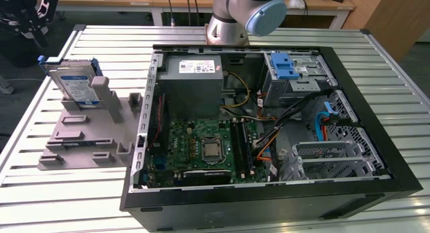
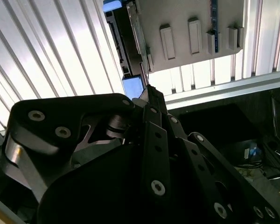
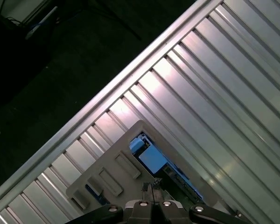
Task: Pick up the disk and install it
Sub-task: 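Pick up the disk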
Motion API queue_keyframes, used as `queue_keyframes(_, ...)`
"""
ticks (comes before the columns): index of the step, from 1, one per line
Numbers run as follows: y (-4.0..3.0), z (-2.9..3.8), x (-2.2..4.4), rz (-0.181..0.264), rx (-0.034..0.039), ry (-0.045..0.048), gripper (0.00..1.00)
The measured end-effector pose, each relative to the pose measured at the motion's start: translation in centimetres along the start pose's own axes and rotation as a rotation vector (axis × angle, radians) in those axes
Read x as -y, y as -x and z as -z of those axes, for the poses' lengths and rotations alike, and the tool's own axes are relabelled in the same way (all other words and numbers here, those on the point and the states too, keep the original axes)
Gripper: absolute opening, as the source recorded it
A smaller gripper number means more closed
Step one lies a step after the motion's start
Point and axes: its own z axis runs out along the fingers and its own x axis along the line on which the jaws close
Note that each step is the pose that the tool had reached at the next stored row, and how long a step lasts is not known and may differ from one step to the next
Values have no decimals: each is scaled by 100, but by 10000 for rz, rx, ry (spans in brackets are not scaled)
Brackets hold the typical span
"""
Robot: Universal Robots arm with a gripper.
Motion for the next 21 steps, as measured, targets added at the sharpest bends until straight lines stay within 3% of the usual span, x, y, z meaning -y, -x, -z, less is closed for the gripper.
queue_keyframes(13,0,-1,0,62,-1,-1,11)
queue_keyframes(21,0,-1,0,1119,-30,-28,11)
